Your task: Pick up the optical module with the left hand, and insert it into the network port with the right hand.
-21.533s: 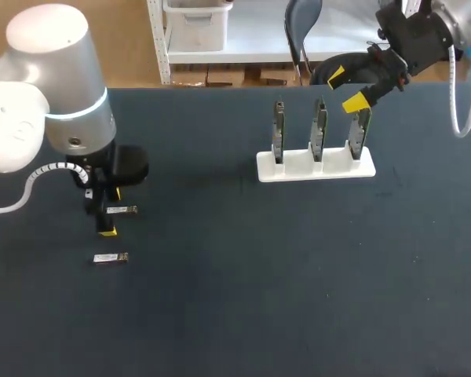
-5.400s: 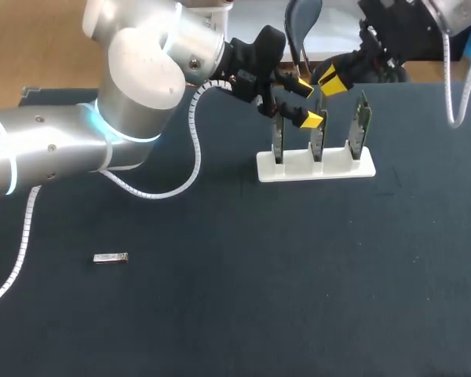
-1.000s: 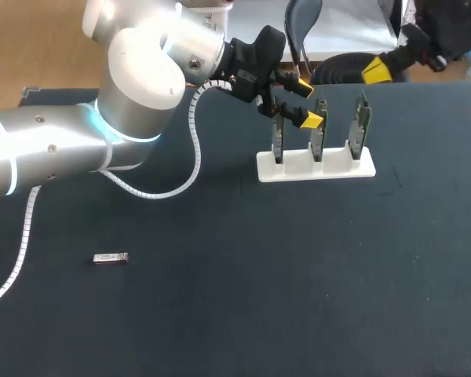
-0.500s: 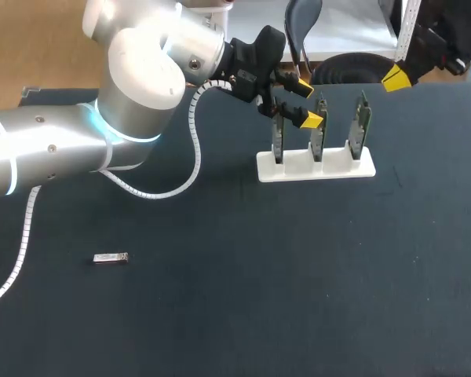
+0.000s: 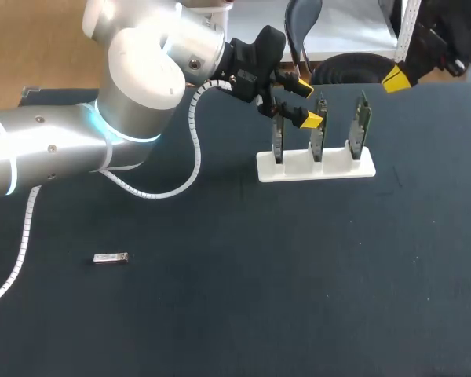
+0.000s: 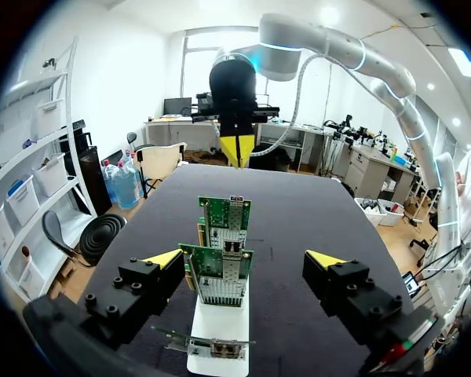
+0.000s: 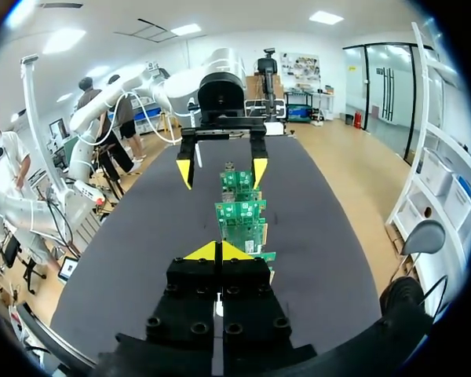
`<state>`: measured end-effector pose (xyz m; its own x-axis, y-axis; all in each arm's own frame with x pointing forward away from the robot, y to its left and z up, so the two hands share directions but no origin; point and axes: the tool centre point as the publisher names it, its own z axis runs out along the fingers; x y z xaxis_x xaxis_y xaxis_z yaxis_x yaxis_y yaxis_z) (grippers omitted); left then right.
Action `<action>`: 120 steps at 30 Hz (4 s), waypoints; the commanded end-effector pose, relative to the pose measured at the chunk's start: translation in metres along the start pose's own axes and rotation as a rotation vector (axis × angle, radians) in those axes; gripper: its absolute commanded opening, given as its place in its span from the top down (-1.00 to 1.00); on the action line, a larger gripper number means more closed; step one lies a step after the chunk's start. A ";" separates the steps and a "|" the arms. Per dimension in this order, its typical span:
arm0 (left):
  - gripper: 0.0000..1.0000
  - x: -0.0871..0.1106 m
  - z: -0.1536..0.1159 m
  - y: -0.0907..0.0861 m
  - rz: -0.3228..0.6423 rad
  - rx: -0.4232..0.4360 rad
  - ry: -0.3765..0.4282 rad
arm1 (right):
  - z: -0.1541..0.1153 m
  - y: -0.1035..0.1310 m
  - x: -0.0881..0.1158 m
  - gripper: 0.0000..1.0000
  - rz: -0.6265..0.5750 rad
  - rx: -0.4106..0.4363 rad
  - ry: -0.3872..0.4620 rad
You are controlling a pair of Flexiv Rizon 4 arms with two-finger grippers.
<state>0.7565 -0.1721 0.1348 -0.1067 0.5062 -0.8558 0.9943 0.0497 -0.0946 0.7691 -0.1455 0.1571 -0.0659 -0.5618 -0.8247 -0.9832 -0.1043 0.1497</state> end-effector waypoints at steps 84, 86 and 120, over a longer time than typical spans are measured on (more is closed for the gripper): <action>-1.00 0.032 -0.210 -0.060 0.203 -0.386 0.307 | 0.004 -0.002 0.002 -1.00 0.037 0.069 0.018; -1.00 0.047 -0.219 -0.071 0.178 -0.376 0.370 | 0.004 -0.002 0.002 -1.00 0.037 0.069 0.018; -1.00 0.252 -0.274 -0.211 -0.014 -0.233 0.995 | 0.004 -0.002 0.002 -1.00 0.037 0.069 0.018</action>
<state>0.5177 0.1776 0.0877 -0.1725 0.9846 -0.0294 0.9797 0.1746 0.0984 0.7718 -0.1432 0.1529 -0.1001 -0.5785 -0.8095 -0.9892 -0.0294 0.1433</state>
